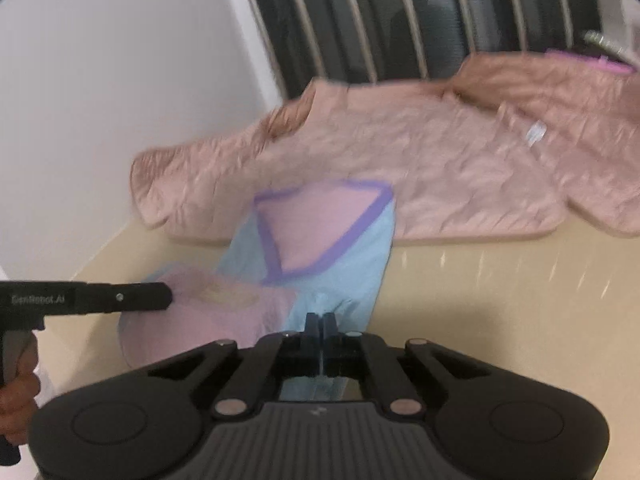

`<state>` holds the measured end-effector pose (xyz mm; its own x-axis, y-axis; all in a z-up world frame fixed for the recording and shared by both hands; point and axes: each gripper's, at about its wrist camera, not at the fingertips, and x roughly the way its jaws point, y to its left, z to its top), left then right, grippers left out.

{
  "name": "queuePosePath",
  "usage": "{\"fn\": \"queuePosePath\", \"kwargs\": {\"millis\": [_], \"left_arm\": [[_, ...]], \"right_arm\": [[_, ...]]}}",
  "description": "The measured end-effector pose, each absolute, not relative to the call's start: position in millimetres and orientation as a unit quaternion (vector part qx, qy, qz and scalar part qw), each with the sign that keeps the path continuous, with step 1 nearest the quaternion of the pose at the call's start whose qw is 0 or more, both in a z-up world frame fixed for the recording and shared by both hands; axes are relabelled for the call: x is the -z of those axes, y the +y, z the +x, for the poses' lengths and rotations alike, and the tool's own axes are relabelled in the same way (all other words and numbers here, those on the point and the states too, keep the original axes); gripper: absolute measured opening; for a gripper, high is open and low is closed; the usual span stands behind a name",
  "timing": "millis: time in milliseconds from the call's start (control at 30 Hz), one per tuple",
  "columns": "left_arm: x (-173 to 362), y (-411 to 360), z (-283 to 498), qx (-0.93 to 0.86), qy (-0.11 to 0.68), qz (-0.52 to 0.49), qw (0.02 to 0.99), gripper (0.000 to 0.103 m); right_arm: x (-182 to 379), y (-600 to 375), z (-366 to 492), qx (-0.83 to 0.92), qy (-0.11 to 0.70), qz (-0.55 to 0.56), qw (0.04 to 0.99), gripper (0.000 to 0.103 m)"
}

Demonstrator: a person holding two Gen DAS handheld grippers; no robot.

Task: Fold clothes
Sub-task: 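Grasp the folded end with the left gripper and fold it toward the jacket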

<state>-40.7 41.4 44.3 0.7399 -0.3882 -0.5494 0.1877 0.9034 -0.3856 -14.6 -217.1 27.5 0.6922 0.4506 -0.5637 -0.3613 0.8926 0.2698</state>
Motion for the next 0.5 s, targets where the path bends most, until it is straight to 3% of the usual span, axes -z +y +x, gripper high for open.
{"fn": "queuePosePath", "kwargs": {"millis": [133, 267, 300, 400, 433, 467, 500], "left_arm": [[-37.9, 38.4, -27.0, 0.14, 0.344, -0.148, 0.916, 0.004], [-25.6, 42.6, -25.6, 0.129, 0.354, -0.154, 0.914, 0.005], [-24.4, 43.7, -26.6, 0.133, 0.347, -0.159, 0.915, 0.005], [-22.0, 43.5, -26.6, 0.152, 0.332, -0.165, 0.916, 0.005], [-22.0, 42.5, -24.5, 0.149, 0.332, -0.163, 0.917, 0.005], [-21.4, 42.1, -22.5, 0.148, 0.332, -0.162, 0.918, 0.005], [-20.3, 41.6, -20.5, 0.145, 0.331, -0.159, 0.919, 0.005]], "right_arm": [[-26.7, -223.2, -1.4, -0.21, 0.337, 0.094, 0.913, 0.002], [-19.2, -223.4, 6.0, -0.208, 0.359, 0.11, 0.903, 0.025], [-17.5, -222.9, 6.1, -0.21, 0.359, 0.113, 0.902, 0.026], [-14.3, -215.7, 6.8, -0.215, 0.369, 0.107, 0.898, 0.026], [-13.5, -212.5, 6.8, -0.212, 0.369, 0.102, 0.899, 0.018], [-12.7, -209.3, 6.6, -0.208, 0.368, 0.095, 0.901, 0.002], [-11.9, -206.0, 6.4, -0.204, 0.367, 0.089, 0.903, 0.001]]}}
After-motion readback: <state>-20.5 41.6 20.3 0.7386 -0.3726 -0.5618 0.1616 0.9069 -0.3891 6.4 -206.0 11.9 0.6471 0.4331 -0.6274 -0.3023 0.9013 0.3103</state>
